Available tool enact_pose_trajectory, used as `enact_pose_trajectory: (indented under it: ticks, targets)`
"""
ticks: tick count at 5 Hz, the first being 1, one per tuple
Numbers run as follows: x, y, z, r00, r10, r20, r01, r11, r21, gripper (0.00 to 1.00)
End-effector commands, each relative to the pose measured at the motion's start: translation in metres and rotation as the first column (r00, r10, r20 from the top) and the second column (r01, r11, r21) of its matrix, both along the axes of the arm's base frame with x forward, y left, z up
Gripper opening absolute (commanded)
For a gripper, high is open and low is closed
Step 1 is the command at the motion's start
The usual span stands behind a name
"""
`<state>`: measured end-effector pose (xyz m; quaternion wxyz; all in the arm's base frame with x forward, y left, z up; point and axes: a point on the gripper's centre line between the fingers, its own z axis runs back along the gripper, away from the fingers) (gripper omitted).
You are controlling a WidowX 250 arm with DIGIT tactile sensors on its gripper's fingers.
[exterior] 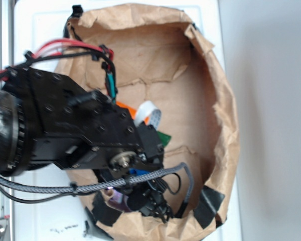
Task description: Grab the white paper.
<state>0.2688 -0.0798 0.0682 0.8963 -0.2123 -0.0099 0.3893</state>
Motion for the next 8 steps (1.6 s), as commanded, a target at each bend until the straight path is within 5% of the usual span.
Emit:
enact_pose_trajectory:
  ticks: [1,2,3,5,8]
  targets:
    - [0.002,-0.016,-0.013,0.999,-0.036,0.018,0.035,0.998,0.051,1.00]
    - [0.005,-0.015,-0.013,1.000,-0.022,0.004,0.021,0.998,0.053,1.00]
    - [0.010,-0.007,-0.001,1.000,-0.001,0.001,0.001,0.999,0.038,0.00]
    - [0.032,0.052,0.054,0.997,0.072,0.034,-0.074,0.996,0.058,0.00]
    - [0.023,0.111,0.107,0.939,-0.223,0.263,0.133,0.938,0.319,0.00]
